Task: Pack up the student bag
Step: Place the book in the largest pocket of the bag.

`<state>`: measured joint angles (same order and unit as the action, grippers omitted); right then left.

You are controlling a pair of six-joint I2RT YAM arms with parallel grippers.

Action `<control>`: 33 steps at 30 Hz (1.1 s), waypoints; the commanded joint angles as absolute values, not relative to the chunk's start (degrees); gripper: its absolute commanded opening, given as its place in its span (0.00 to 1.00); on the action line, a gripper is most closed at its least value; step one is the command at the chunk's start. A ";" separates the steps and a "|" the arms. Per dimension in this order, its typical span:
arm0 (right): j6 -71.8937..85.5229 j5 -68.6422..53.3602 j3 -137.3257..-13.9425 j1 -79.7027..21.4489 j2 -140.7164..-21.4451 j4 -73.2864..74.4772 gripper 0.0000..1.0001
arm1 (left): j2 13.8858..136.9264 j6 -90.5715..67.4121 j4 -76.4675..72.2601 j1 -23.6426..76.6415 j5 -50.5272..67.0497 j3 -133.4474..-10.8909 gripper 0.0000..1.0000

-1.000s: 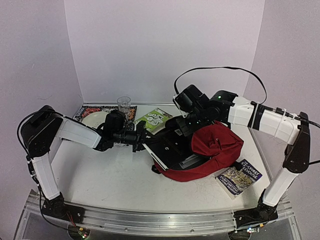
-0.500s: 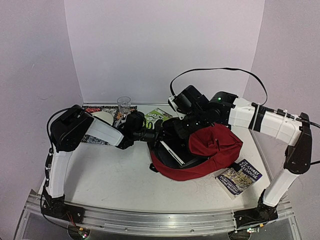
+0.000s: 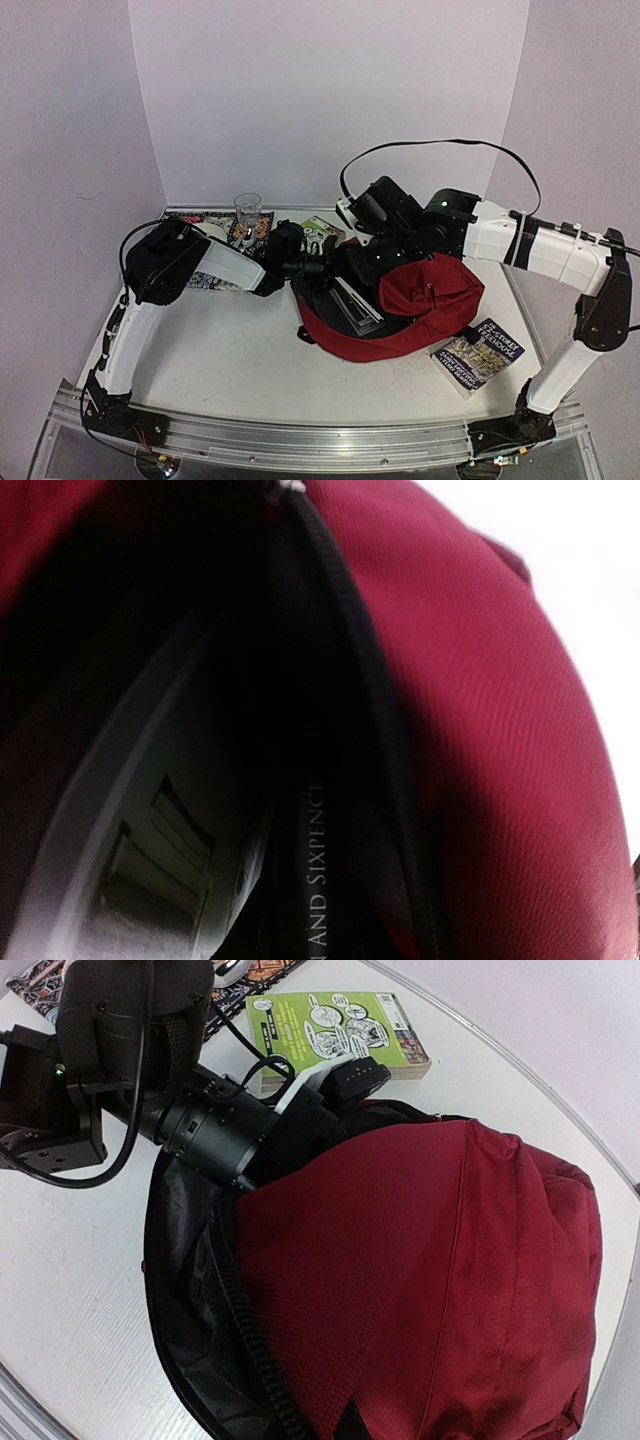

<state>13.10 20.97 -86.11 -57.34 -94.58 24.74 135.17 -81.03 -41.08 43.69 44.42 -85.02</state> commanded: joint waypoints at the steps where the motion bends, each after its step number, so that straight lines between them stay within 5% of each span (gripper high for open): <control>1: 14.02 21.45 -84.86 -58.20 -91.07 23.73 0.00 | 135.49 -81.70 -49.06 42.85 43.83 -88.75 0.16; 5: 14.60 22.97 -83.64 -58.18 -90.38 23.73 0.00 | 133.85 -81.99 -49.02 42.22 42.57 -85.86 0.41; 10: 15.02 25.25 -82.47 -58.15 -90.24 23.73 0.00 | 129.91 -82.34 -48.76 41.34 41.05 -81.25 0.49; 16: 15.21 26.43 -82.44 -58.15 -91.01 23.82 0.00 | 126.34 -81.58 -47.87 41.05 39.25 -76.18 0.69; 33: 15.73 26.59 -81.74 -58.16 -90.79 23.82 0.00 | 122.23 -65.80 -22.04 43.49 26.07 -82.34 0.70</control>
<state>15.01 24.93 -81.97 -57.69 -92.51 23.91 124.44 -72.73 -29.00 41.75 30.97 -76.35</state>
